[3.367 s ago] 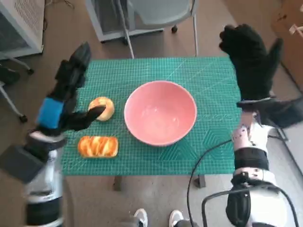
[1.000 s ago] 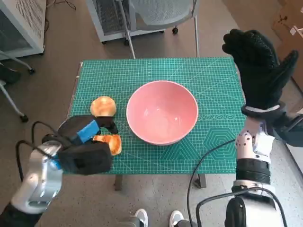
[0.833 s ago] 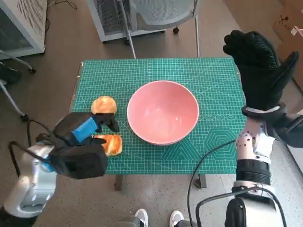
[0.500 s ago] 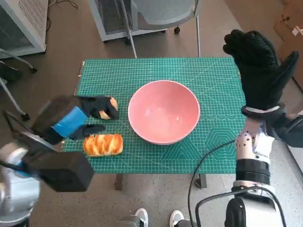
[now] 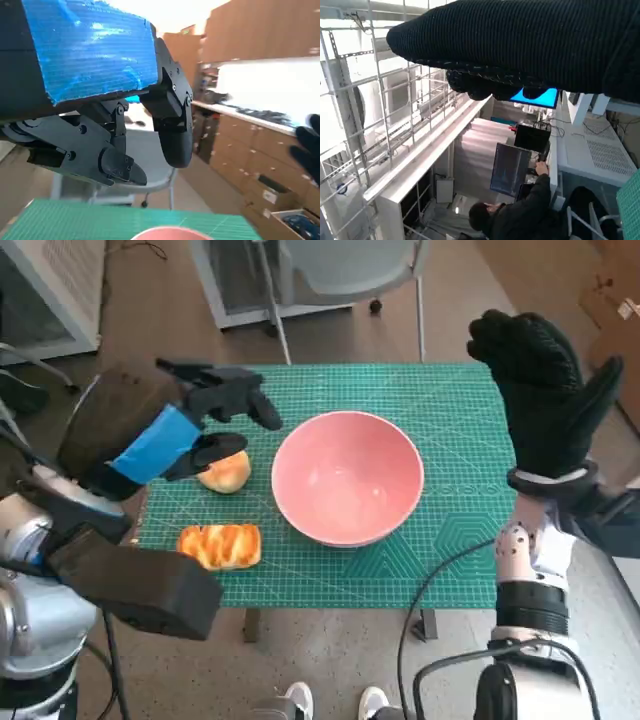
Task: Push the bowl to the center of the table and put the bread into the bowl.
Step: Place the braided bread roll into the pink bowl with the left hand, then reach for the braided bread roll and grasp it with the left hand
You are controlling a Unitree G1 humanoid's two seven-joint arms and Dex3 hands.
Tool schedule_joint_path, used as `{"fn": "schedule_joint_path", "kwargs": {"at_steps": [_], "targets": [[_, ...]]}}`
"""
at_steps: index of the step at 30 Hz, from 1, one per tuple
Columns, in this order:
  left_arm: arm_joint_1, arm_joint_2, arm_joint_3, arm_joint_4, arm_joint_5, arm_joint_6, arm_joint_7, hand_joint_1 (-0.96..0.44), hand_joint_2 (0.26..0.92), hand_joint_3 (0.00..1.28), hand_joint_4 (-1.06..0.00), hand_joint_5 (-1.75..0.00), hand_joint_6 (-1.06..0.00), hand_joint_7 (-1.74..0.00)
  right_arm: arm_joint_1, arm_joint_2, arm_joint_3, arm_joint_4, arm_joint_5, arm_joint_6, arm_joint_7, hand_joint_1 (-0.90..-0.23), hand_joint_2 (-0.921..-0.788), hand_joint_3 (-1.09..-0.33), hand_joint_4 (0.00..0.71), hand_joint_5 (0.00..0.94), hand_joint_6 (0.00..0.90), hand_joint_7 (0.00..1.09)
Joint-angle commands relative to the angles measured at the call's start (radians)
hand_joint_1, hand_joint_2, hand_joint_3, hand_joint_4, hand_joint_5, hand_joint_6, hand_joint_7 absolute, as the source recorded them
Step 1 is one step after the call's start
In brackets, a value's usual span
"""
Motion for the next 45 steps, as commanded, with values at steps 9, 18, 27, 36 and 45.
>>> {"fn": "schedule_joint_path", "kwargs": {"at_steps": [9,18,27,36,45], "targets": [[-0.033,-0.031,-0.027,0.015,0.004,0.042,-0.086,0.00,0.882,0.01,-0.84,-1.03,-0.78,-0.97,0.060,-0.010,0.005,-0.052,-0.009,0.014,-0.040,-0.656,-0.921,-0.738,0.250,0.000,0.356,0.00],[0.022,-0.035,-0.004,0.014,-0.023,0.019,-0.089,0.00,0.885,0.01,-0.83,-1.04,-0.77,-0.98,0.066,-0.007,0.013,-0.050,-0.019,0.009,-0.056,-0.670,-0.921,-0.736,0.248,0.000,0.354,0.00],[0.134,-0.011,0.052,-0.046,-0.041,0.084,-0.134,0.02,0.885,0.04,-0.66,-1.02,-0.63,-0.97,0.073,-0.003,0.024,-0.049,-0.021,0.007,-0.063,-0.664,-0.921,-0.733,0.249,0.001,0.355,0.00],[0.259,0.064,0.025,-0.164,0.041,0.331,-0.256,-0.08,0.679,0.00,-0.10,-0.05,-0.25,-0.11,0.079,-0.006,0.026,-0.048,-0.014,0.016,-0.064,-0.645,-0.921,-0.738,0.249,0.001,0.354,0.00],[0.334,0.077,-0.040,-0.120,0.145,0.343,-0.224,-0.30,0.666,0.00,-0.06,0.00,-0.26,-0.03,0.077,-0.005,0.026,-0.038,-0.009,0.024,-0.059,-0.637,-0.921,-0.747,0.257,0.004,0.354,0.00]]}}
